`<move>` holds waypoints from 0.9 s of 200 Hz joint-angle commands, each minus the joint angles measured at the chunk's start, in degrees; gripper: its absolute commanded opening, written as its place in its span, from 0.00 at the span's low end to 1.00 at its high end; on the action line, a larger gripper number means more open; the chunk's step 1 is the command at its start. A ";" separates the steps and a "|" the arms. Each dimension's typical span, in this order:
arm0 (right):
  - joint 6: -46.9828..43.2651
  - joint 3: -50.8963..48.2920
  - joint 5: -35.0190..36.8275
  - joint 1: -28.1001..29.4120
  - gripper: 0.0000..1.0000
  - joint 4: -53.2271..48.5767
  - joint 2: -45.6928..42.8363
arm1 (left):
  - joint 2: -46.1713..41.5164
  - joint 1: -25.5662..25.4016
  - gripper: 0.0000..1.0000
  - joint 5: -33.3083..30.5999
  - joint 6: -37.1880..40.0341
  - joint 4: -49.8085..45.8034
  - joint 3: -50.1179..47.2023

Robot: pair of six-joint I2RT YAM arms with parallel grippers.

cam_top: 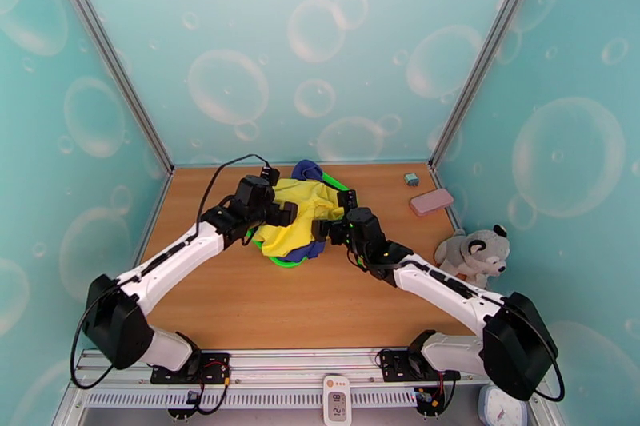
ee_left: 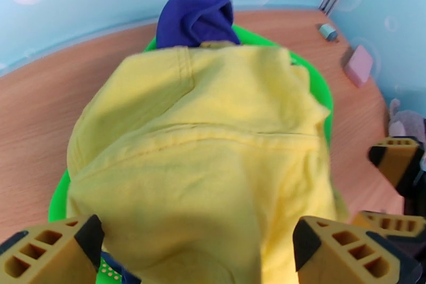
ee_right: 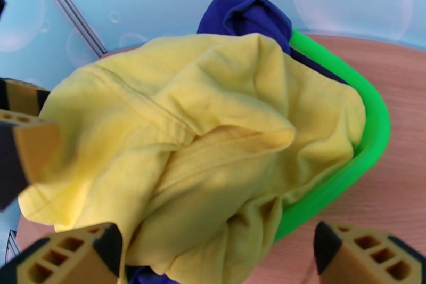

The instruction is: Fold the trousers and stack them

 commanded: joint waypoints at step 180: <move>-0.90 -4.19 -5.13 -3.24 0.99 3.33 -4.33 | -13.76 4.33 0.00 -22.61 7.24 19.04 21.09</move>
